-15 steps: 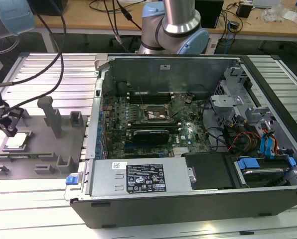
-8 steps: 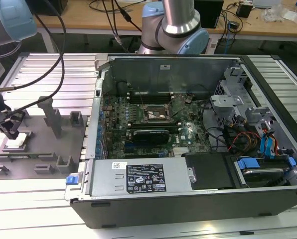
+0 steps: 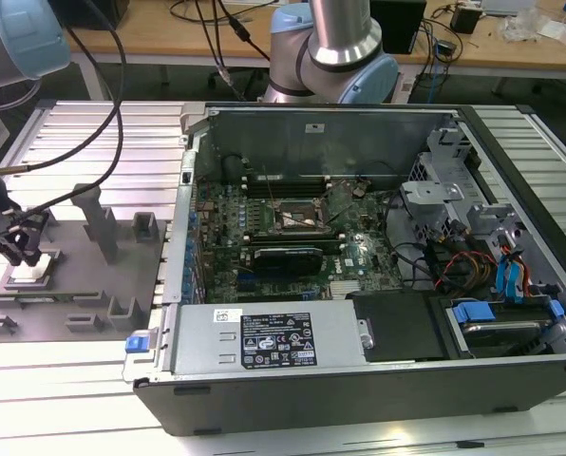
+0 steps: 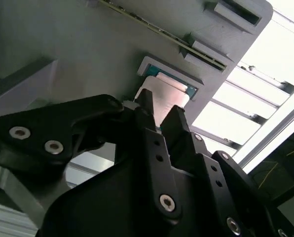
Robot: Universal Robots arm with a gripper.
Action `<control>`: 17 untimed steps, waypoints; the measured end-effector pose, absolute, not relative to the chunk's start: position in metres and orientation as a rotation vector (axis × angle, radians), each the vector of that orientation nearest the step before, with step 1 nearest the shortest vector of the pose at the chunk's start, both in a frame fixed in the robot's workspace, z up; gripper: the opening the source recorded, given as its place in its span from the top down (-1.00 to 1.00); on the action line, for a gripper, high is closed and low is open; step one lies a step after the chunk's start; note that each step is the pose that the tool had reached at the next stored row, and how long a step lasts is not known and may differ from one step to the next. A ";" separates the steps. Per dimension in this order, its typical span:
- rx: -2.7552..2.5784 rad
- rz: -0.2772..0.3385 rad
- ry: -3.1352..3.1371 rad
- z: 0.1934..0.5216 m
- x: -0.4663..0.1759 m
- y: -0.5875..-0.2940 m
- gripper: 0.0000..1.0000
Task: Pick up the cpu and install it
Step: 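Pick up the cpu and move it towards the insertion slot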
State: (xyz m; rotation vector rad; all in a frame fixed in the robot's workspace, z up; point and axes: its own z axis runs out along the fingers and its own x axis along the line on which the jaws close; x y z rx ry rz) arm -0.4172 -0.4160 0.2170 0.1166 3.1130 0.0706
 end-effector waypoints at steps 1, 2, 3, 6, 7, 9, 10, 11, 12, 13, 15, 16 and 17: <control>0.117 0.071 3.113 0.217 -0.417 -0.416 0.17; 0.117 0.071 3.113 0.217 -0.417 -0.416 0.04; 0.117 0.071 3.113 0.217 -0.417 -0.416 0.04; 0.117 0.071 3.113 0.217 -0.417 -0.416 -0.19; 0.117 0.071 3.113 0.217 -0.417 -0.416 -0.33; 0.114 0.071 3.113 0.217 -0.417 -0.416 -0.33; 0.105 0.071 3.113 0.216 -0.417 -0.416 -0.33; 0.087 0.071 3.114 0.215 -0.417 -0.416 -0.33; 0.072 0.071 3.115 0.214 -0.417 -0.416 -0.33; 0.056 0.071 3.116 0.213 -0.418 -0.416 -0.33; 0.028 0.072 3.116 0.210 -0.418 -0.415 -0.33; 0.020 0.072 3.116 0.208 -0.418 -0.415 -0.33; 0.015 0.072 3.117 0.207 -0.419 -0.415 -0.33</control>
